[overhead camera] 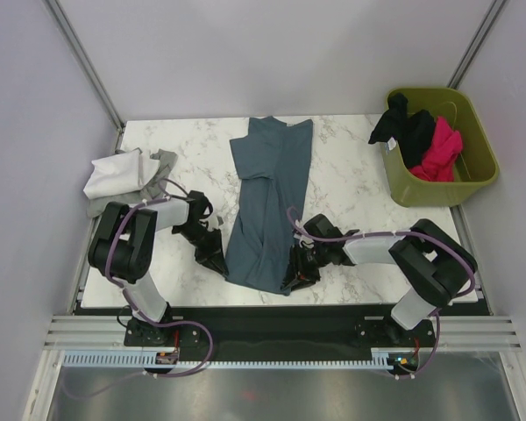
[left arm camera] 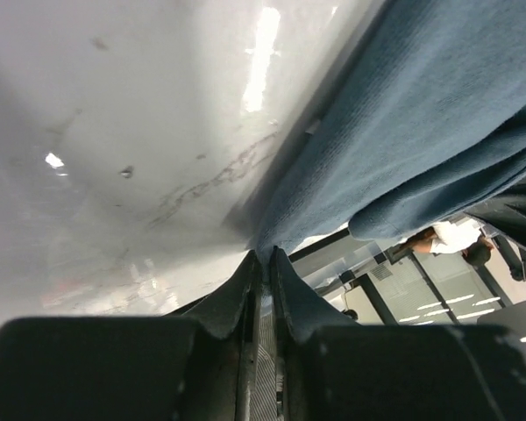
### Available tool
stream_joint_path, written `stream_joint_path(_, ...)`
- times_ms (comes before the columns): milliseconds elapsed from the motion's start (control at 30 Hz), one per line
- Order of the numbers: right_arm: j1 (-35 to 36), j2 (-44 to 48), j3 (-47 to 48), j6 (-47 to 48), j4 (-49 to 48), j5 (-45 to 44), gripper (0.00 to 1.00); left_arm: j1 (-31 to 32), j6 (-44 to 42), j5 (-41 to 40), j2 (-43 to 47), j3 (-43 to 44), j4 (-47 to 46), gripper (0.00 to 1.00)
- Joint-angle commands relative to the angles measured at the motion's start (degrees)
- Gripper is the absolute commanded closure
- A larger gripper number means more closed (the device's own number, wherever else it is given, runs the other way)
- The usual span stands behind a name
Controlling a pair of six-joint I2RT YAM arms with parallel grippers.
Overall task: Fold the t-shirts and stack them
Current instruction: Fold the tshirt
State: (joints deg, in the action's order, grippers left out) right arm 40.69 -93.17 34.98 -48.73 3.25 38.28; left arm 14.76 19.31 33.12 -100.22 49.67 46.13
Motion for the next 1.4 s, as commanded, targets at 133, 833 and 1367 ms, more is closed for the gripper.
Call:
stream_joint_path(133,-1.3,2.0,-0.8,1.8,-0.3,-2.4,0.94,4.9,3.0,3.6,2.4,0.3,-1.2,0.88)
stream_joint_path(833,-12.4,12.8,7.5,20.6,21.6,-5.7,1.00,11.7,2.6,2.8,7.7,9.3,-1.1,0.98)
stream_joint_path(1367,-17.7,-3.3,38.1,24.2,24.1,-9.6,1.00,3.9,-3.4,-4.6,2.1,35.2,3.3,0.98)
